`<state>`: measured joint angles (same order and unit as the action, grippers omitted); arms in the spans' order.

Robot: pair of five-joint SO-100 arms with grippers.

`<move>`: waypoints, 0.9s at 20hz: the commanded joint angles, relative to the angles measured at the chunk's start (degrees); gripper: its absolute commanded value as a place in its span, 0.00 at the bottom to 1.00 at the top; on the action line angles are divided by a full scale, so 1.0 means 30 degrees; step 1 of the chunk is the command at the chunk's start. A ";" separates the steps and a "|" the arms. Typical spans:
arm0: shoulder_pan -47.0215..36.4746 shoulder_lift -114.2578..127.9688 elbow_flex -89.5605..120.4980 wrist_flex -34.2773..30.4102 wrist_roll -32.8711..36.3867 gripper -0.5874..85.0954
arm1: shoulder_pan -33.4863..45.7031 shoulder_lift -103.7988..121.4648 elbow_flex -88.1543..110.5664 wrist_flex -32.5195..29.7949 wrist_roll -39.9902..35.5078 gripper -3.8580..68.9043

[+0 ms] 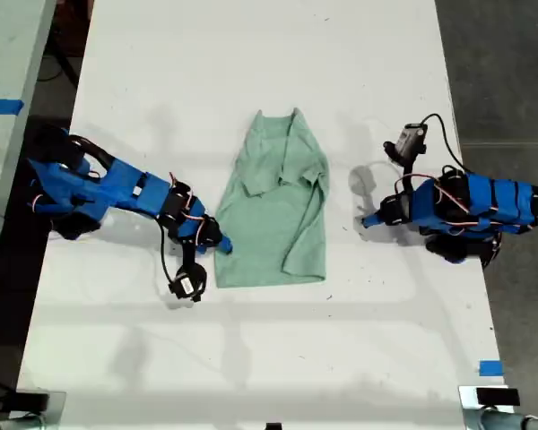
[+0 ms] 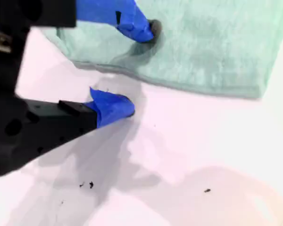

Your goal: Fold t shirt

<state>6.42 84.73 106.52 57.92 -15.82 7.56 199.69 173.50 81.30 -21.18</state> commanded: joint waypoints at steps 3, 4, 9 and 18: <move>-0.0322 -0.2285 -0.3164 0.0029 0.0322 0.11 | -0.0029 0.0176 0.1113 -0.0586 -0.0205 0.08; -0.0352 -0.2021 -0.3223 0.0088 0.0234 0.05 | -0.0029 0.0176 0.1113 -0.0586 -0.0205 0.08; -0.0410 -0.0645 -0.3516 0.0527 0.0029 0.01 | -0.0029 0.0176 0.1113 -0.0615 -0.0205 0.08; -0.0674 0.0557 -0.9287 0.5156 0.0820 0.01 | -0.0029 0.0176 0.1113 -0.0615 -0.0205 0.08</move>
<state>5.80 84.46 87.19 71.02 -14.94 7.56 199.69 173.50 81.30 -21.18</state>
